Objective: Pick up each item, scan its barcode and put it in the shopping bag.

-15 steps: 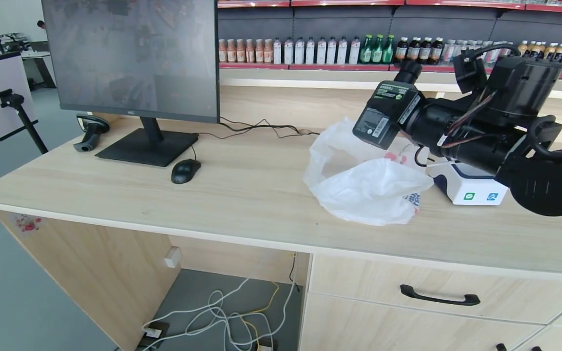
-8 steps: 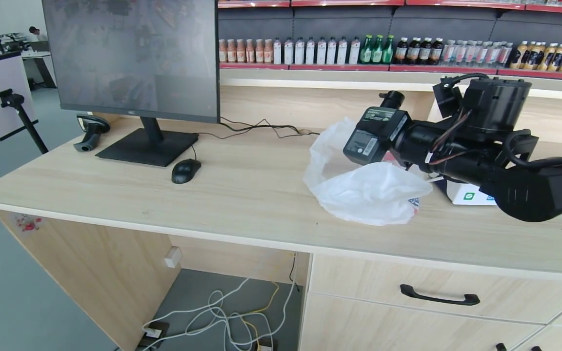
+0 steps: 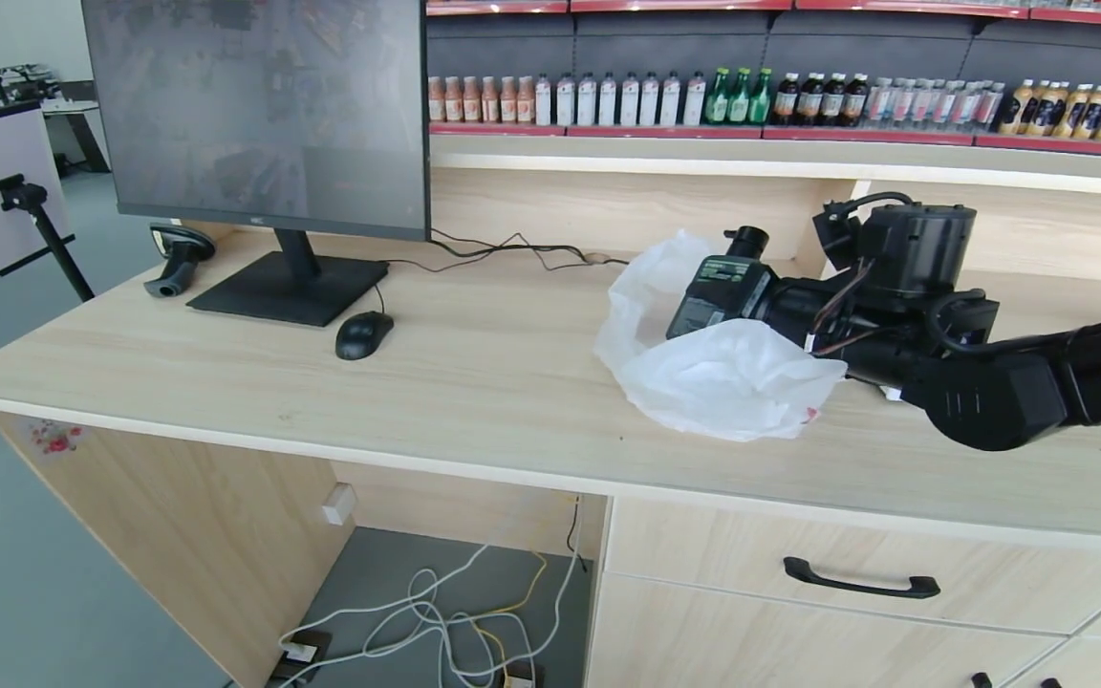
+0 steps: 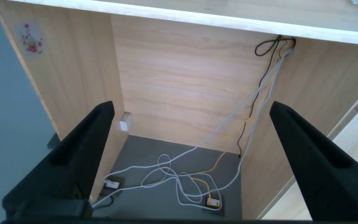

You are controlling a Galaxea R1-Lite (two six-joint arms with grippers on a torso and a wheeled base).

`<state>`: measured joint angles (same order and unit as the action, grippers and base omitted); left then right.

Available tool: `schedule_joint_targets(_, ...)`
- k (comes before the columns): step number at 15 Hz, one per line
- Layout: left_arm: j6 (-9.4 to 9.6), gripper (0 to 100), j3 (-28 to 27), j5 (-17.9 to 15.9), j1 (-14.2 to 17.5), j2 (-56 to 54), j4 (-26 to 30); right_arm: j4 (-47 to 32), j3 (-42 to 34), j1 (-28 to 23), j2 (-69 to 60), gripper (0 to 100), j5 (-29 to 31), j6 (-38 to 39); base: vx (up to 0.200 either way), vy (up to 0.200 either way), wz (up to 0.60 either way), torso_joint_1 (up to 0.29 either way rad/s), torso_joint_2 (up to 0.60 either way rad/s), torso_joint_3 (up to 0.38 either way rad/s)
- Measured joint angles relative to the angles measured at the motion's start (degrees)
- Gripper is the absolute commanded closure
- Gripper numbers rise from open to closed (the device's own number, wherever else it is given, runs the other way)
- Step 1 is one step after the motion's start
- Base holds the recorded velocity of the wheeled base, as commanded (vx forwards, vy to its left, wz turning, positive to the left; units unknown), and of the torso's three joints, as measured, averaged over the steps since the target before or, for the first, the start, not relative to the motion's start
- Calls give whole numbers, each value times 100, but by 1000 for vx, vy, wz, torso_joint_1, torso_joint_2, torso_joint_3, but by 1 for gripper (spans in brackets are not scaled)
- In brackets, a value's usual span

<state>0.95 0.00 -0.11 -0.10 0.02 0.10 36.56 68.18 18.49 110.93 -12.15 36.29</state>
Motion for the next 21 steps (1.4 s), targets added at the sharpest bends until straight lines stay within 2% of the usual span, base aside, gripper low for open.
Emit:
schedule_joint_targets(7,-6,0,0,0,0,0,0,312,-462,-74,148,100,-106,-532,0,0,0,0,0,0)
schedule_joint_targets(11,-6,0,0,1,0,0,0,358,-532,-232,224,100,-122,-1130,0,0,0,0,0,0)
schedule_joint_targets(12,-6,0,0,1,0,0,0,347,-556,-277,240,0,-117,-1172,0,0,0,0,0,0)
schedule_joint_targets(15,-16,0,0,1,0,0,0,461,-580,-286,271,0,-104,-1209,0,0,0,0,0,0)
schedule_joint_targets(18,-20,0,0,1,0,0,0,1096,-569,-282,327,0,-106,-1312,0,0,0,0,0,0)
schedule_joint_targets(21,-17,0,0,1,0,0,0,1156,-523,-286,345,0,-104,-1462,0,0,0,0,0,0)
